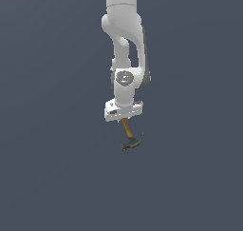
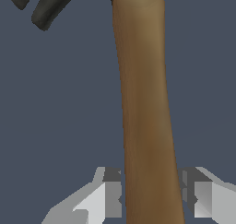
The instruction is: Pick up the object and move it to a goal position.
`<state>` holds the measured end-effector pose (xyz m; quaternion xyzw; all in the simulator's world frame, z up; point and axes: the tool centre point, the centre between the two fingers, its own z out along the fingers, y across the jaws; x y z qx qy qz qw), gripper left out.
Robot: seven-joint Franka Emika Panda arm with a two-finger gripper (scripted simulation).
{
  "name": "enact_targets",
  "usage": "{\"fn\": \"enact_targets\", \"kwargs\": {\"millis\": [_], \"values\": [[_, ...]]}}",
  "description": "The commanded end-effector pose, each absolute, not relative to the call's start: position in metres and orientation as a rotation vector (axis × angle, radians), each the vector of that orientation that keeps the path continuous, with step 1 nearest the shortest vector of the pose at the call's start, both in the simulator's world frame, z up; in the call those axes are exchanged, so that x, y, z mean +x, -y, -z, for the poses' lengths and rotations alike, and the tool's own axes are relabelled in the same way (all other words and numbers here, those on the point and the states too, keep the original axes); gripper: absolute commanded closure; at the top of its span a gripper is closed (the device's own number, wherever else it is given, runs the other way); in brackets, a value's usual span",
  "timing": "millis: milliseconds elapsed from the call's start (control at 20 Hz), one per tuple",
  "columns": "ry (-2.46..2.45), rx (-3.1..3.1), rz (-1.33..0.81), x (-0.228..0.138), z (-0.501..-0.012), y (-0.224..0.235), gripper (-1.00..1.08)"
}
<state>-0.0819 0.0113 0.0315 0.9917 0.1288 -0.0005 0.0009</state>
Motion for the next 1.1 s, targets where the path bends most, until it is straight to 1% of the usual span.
{"fn": "enact_targets", "kwargs": {"millis": [0,550,800,1050], "values": [[-0.406,3.113,-0.004,-0.082,-0.043,-0.014,1.08],[-0.412,3.114,-0.001,-0.089,-0.104,-0.031,1.08],[-0.413,3.114,0.000,-0.090,-0.114,-0.034,1.08],[-0.413,3.114,0.000,-0.089,-0.112,-0.034,1.08]]}}
